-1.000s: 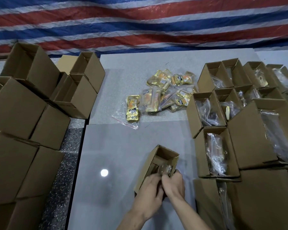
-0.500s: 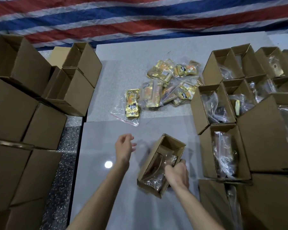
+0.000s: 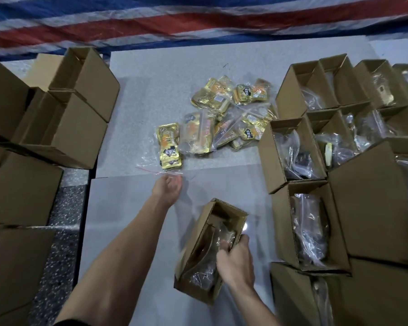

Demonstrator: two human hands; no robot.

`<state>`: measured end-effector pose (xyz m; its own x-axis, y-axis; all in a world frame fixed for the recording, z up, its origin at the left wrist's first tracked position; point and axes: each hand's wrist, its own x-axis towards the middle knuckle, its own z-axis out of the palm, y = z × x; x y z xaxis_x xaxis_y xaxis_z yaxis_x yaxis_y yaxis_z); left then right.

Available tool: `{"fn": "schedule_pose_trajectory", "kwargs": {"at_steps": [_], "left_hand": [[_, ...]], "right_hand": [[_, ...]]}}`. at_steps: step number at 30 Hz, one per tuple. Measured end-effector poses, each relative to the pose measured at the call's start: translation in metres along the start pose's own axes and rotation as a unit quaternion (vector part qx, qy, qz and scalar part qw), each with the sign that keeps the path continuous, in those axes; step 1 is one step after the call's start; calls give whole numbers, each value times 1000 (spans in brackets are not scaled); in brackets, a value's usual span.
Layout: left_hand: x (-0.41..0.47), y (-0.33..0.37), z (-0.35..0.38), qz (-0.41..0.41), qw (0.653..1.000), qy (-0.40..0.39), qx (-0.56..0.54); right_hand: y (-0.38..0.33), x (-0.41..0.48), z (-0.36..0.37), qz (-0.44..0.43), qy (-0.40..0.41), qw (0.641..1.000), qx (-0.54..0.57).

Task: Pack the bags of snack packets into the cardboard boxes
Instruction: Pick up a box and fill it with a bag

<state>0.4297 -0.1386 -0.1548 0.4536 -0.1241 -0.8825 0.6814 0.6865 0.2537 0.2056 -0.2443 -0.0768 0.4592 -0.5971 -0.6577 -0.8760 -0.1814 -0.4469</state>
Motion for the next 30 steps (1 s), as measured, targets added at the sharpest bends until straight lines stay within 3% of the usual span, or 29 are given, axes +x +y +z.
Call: {"fn": "schedule_pose_trajectory", "kwargs": {"at_steps": [2,7,10,13,17,20,27,30], "left_hand": [[5,3,5,-31,999,1,43],[12,7,5,-20,979,58,196],[10,2,-6,30,979,52,197],[-2,-3,-21,89,971,95,200],[-27,-16,-58,15,990,-30,136],[-39,-31,-87,-7,990,-53,130],[-71,-55,-128,44,991,5,125],[-91,-62,-134,96,972,39,210]], "right_hand": [[0,1,1,0,1,1000,-9],[2,1,1,-18,3,1000,-11],[1,2,1,-9,4,1000,-13],[-2,0,0,-9,7,1000,-14],[-7,-4,-4,-2,-44,999,23],[-9,-7,-13,8,-96,995,40],[4,-22,-20,14,-113,993,20],[16,-30,-19,10,-115,993,34]]}}
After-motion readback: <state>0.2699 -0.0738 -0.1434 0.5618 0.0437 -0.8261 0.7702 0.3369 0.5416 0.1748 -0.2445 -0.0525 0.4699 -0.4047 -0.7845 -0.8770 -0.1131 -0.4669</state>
